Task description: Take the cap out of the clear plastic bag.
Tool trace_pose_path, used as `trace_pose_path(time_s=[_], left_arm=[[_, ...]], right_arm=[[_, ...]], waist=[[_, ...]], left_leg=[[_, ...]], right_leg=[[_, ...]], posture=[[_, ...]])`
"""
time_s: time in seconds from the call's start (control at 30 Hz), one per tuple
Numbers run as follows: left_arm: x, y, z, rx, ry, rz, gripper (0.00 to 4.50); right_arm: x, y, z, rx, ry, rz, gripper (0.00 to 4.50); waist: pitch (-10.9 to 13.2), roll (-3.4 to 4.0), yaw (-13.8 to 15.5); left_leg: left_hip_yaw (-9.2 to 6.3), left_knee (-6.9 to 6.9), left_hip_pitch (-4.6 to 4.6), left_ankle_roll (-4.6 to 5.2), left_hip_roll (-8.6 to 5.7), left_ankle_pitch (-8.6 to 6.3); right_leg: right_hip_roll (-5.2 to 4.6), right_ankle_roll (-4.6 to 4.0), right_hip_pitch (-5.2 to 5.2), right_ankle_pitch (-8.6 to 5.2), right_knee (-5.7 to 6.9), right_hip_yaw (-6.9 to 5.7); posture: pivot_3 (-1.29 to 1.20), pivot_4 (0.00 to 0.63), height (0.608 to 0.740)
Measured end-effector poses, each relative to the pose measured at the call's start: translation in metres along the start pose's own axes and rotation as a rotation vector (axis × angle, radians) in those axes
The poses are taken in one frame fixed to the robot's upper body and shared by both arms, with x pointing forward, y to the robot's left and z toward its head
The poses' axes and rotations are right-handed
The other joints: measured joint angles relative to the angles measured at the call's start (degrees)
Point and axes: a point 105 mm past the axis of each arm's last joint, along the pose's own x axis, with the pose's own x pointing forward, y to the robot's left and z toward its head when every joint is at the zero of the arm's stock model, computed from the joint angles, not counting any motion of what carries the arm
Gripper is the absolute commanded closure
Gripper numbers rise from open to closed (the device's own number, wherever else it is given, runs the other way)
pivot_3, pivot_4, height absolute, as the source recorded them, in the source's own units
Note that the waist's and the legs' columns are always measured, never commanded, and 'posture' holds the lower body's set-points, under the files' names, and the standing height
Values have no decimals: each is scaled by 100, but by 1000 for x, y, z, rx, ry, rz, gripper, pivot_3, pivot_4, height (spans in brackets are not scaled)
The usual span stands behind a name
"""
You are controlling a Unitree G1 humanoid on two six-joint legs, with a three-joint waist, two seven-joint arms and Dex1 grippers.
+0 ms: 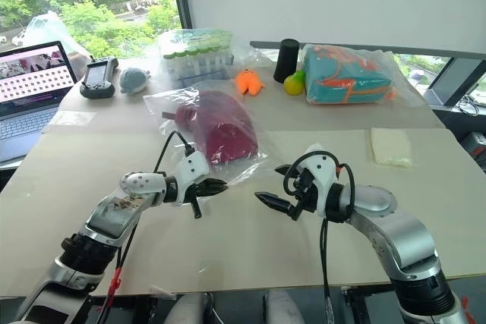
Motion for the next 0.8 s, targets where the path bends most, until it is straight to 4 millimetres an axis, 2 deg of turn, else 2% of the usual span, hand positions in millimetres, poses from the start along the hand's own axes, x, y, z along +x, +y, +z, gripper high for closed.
trace_pose_path(time_s=[0.23,0.37,0.5,0.57,0.8], left_arm=[[-4,3,6,-11,-31,6,4452],[-19,13,33,17,-109,-9,4452],[-39,25,65,38,-199,-16,4452],[-43,24,72,48,-219,-23,4452],[-42,25,72,22,-225,-20,4452]], right_arm=[[0,0,0,-1,1,-2,0],[4,1,0,-1,-3,-1,0],[21,5,10,-21,-45,-2,0],[27,5,15,-36,-60,-10,0],[45,4,31,-60,-110,-15,0]], waist=[[0,0,-3],[0,0,-4],[0,0,-41],[1,1,-33],[1,1,-28]], left_leg=[[0,0,-1,0,1,0],[0,0,0,0,0,0],[0,0,1,0,1,0],[0,-1,-1,0,0,0],[-1,0,-2,0,0,0]], right_leg=[[0,0,-1,0,0,0],[0,0,-1,0,0,-1],[1,1,-1,-1,0,-1],[1,1,-2,-1,0,-1],[1,-4,-3,3,1,-2]], posture=[[0,150,740],[0,150,740],[0,150,740],[0,150,740],[0,150,740]])
